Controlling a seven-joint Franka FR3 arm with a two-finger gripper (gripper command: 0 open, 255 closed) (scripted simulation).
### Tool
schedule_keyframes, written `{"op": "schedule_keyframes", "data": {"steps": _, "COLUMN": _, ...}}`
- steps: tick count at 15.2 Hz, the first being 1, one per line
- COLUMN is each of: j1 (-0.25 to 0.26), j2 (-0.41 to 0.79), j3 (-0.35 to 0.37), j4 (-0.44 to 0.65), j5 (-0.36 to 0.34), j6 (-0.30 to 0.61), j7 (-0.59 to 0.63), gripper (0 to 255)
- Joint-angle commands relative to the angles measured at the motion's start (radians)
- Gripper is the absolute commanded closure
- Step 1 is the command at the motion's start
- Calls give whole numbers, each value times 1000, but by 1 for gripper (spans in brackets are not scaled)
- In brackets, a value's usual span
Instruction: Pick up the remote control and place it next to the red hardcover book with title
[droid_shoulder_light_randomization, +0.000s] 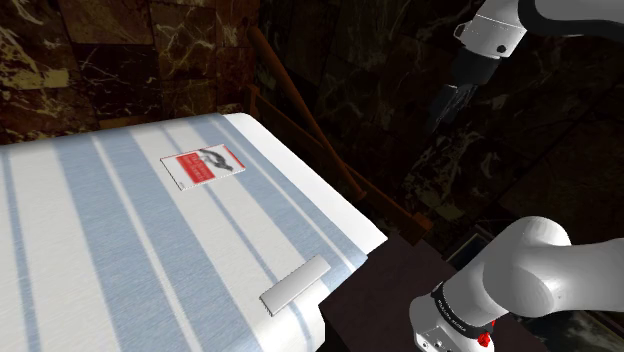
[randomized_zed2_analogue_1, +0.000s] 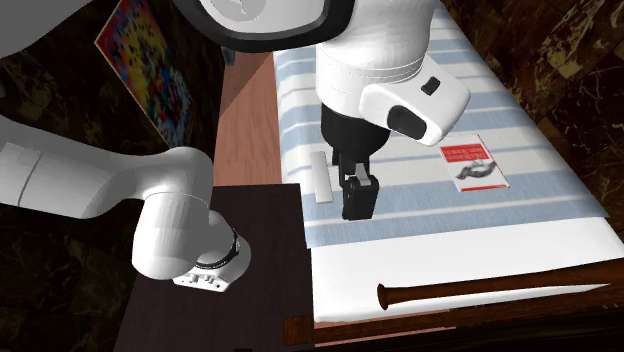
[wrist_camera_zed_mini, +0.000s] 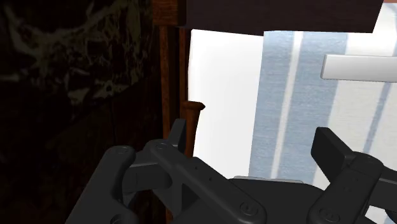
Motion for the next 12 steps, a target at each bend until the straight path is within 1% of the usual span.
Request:
{"op": "schedule_keyframes", "data": {"steps": 1, "j1": 0, "j2": 0, "j3": 0, "j4": 0, "j5": 0, "j6": 0, "j7": 0, "gripper": 0}}
{"op": "schedule_keyframes", "data": {"steps": 12, "j1": 166, "j2": 111, "j3": 32, "j4": -224, "j5": 33, "j6": 339, "j7": -188, "gripper": 0}}
